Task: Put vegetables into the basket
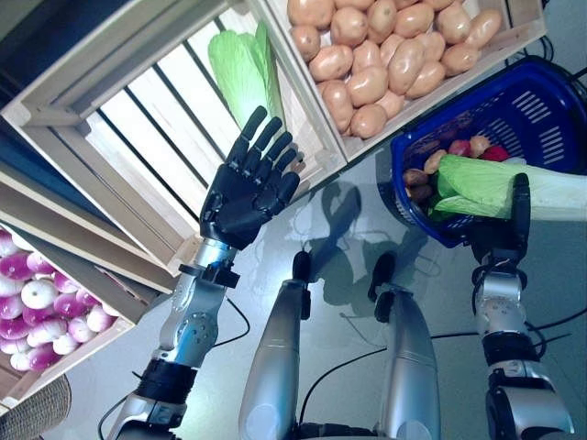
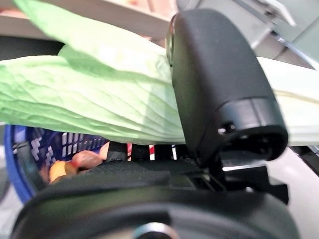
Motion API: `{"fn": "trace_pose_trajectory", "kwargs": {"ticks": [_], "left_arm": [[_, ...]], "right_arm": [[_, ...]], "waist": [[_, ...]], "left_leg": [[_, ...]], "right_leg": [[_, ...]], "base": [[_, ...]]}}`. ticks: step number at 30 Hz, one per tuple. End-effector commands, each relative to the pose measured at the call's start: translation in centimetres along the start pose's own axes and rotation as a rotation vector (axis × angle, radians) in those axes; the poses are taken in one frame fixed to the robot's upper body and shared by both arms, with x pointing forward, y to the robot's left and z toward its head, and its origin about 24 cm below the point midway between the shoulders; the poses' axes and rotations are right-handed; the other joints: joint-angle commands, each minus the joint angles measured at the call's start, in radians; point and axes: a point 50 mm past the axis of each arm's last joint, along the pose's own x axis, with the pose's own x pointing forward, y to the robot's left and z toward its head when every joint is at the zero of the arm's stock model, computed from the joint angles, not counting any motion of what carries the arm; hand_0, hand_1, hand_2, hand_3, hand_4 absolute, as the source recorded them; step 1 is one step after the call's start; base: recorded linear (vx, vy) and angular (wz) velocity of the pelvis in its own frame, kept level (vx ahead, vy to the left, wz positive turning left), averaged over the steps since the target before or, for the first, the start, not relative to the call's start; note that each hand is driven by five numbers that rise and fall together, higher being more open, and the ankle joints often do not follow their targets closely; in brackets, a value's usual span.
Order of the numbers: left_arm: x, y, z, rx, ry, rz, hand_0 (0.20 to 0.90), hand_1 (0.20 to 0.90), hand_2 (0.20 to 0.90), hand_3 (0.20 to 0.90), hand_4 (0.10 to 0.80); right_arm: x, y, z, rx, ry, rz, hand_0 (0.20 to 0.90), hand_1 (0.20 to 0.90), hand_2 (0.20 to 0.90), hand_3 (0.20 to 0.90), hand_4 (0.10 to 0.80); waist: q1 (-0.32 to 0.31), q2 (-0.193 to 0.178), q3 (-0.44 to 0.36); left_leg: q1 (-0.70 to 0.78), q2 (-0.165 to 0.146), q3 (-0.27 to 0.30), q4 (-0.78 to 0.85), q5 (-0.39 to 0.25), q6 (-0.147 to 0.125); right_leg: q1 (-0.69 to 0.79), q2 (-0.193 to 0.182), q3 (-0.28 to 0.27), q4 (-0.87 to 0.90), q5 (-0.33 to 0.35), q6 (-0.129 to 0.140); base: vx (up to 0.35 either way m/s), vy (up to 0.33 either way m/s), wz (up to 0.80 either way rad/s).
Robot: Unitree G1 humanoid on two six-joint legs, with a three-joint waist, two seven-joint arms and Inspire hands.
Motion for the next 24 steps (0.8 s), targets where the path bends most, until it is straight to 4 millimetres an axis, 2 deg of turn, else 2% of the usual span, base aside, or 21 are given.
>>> {"fn": "trace_pose_trajectory", "kwargs": {"ticks": [1, 2, 3, 4, 8, 11, 12, 14, 15, 16, 17, 18, 19, 24], "left_arm": [[2.4, -3.7, 3.4, -0.021, -0.182, -0.213, 0.9, 0.9, 0.9, 0.9, 0.8], [2.4, -3.8, 3.2, -0.024, -0.171, -0.213, 0.9, 0.9, 0.9, 0.9, 0.8], [2.4, -3.8, 3.2, -0.02, -0.164, -0.216, 0.9, 0.9, 0.9, 0.9, 0.8], [2.4, -3.8, 3.1, -0.018, -0.16, -0.217, 0.9, 0.9, 0.9, 0.9, 0.8], [2.4, -3.7, 3.2, -0.006, -0.155, -0.212, 0.9, 0.9, 0.9, 0.9, 0.8], [2.7, -3.8, 3.0, 0.002, -0.144, -0.217, 0.9, 0.9, 0.9, 0.9, 0.8], [2.8, -3.9, 3.0, 0.004, -0.144, -0.221, 0.9, 0.9, 0.9, 0.9, 0.8], [2.9, -4.0, 3.0, 0.008, -0.137, -0.219, 0.9, 0.9, 0.9, 0.9, 0.8], [3.0, -4.0, 3.1, 0.01, -0.136, -0.221, 0.9, 0.9, 0.9, 0.9, 0.8], [3.0, -4.0, 3.1, 0.017, -0.131, -0.221, 0.9, 0.9, 0.9, 0.9, 0.8], [3.1, -4.0, 3.1, 0.021, -0.133, -0.226, 0.9, 0.9, 0.9, 0.9, 0.8], [3.1, -4.0, 3.0, 0.016, -0.13, -0.219, 0.9, 0.9, 0.9, 0.9, 0.8], [3.1, -4.0, 3.1, 0.018, -0.134, -0.217, 0.9, 0.9, 0.9, 0.9, 0.8], [3.0, -3.7, 3.1, 0.019, -0.137, -0.206, 0.9, 0.9, 0.9, 0.9, 0.8]], "right_arm": [[1.3, 3.5, 5.2, -0.219, -0.139, 0.097, 0.3, 0.3, 0.3, 0.3, 0.4], [1.5, 3.7, 5.3, -0.257, -0.129, 0.078, 0.3, 0.3, 0.3, 0.3, 0.4], [1.6, 4.0, 5.4, -0.286, -0.127, 0.062, 0.3, 0.3, 0.3, 0.3, 0.4], [1.7, 4.1, 5.4, -0.296, -0.127, 0.055, 0.3, 0.3, 0.3, 0.3, 0.4], [2.1, 4.5, 5.9, -0.257, -0.152, 0.029, 0.3, 0.3, 0.3, 0.3, 0.4], [2.4, 4.5, 5.5, -0.276, -0.147, -0.013, 0.3, 0.3, 0.3, 0.3, 0.4], [2.5, 4.7, 5.5, -0.287, -0.143, -0.009, 0.3, 0.3, 0.3, 0.3, 0.4], [2.7, 5.1, 5.5, -0.294, -0.146, -0.003, 0.3, 0.3, 0.3, 0.3, 0.4], [2.8, 5.2, 5.6, -0.284, -0.149, 0.002, 0.3, 0.3, 0.3, 0.3, 0.4], [2.8, 5.2, 5.5, -0.277, -0.147, 0.005, 0.3, 0.3, 0.3, 0.3, 0.4], [2.8, 5.3, 5.2, -0.283, -0.14, 0.009, 0.3, 0.3, 0.3, 0.3, 0.4], [2.8, 5.2, 5.0, -0.289, -0.129, 0.007, 0.3, 0.3, 0.3, 0.3, 0.4], [2.8, 5.4, 4.8, -0.295, -0.118, 0.007, 0.3, 0.3, 0.3, 0.3, 0.4], [2.9, 4.9, 4.2, -0.33, -0.076, -0.009, 0.3, 0.3, 0.3, 0.3, 0.4]], "waist": [[0.004, 0.016, -0.004], [0.005, 0.014, -0.004], [0.007, 0.012, -0.004], [0.008, 0.011, -0.004], [0.016, 0.008, -0.004], [0.019, 0.012, -0.004], [0.02, 0.014, -0.004], [0.022, 0.018, -0.004], [0.023, 0.02, -0.004], [0.022, 0.02, -0.004], [0.021, 0.021, -0.004], [0.021, 0.02, -0.004], [0.021, 0.021, -0.004], [0.022, 0.025, -0.004]], "left_leg": [[-0.035, -0.05, 0.024, 0.01, -0.032, 0.022], [-0.046, -0.051, 0.022, 0.019, -0.037, 0.022], [-0.07, -0.05, 0.025, 0.015, -0.011, 0.027], [-0.059, -0.052, 0.02, 0.022, -0.035, 0.023], [-0.087, -0.051, 0.02, 0.009, -0.007, 0.03], [-0.089, -0.06, 0.011, 0.026, -0.032, 0.023], [-0.109, -0.059, 0.014, 0.019, -0.006, 0.027], [-0.1, -0.063, 0.009, 0.022, -0.029, 0.023], [-0.115, -0.061, 0.013, 0.014, -0.004, 0.026], [-0.099, -0.064, 0.008, 0.016, -0.027, 0.022], [-0.115, -0.063, 0.012, 0.006, 0.001, 0.025], [-0.1, -0.065, 0.008, 0.014, -0.026, 0.021], [-0.115, -0.063, 0.012, 0.004, 0.0, 0.024], [-0.11, -0.06, 0.013, -0.016, 0.012, 0.022]], "right_leg": [[0.017, 0.014, -0.01, 0.141, -0.079, 0.004], [0.005, 0.019, -0.008, 0.148, -0.081, 0.005], [-0.016, 0.02, -0.015, 0.141, -0.055, -0.004], [-0.007, 0.023, -0.009, 0.149, -0.075, 0.004], [-0.031, 0.029, -0.02, 0.132, -0.044, -0.003], [-0.032, 0.034, -0.015, 0.146, -0.06, 0.006], [-0.05, 0.033, -0.023, 0.138, -0.037, -0.004], [-0.044, 0.036, -0.015, 0.143, -0.057, 0.003], [-0.058, 0.035, -0.023, 0.133, -0.036, -0.006], [-0.045, 0.038, -0.016, 0.138, -0.056, 0.003], [-0.059, 0.037, -0.024, 0.125, -0.032, -0.005], [-0.046, 0.04, -0.017, 0.134, -0.054, 0.002], [-0.059, 0.039, -0.025, 0.123, -0.032, -0.006], [-0.059, 0.042, -0.027, 0.107, -0.024, -0.006]], "base": [[0.148, -0.068, 0.06], [0.046, -0.056, 0.06], [0.042, -0.046, 0.06], [0.024, -0.056, 0.0], [0.0, -0.058, 0.01], [0.068, -0.043, 0.07], [0.013, -0.029, -0.05], [0.0, 0.0, 0.0], [0.0, 0.0, 0.0], [-0.073, -0.013, 0.02], [0.088, -0.015, 0.02], [-0.063, 0.001, 0.02], [0.0, 0.0, 0.0], [-0.013, 0.001, 0.0]]}}
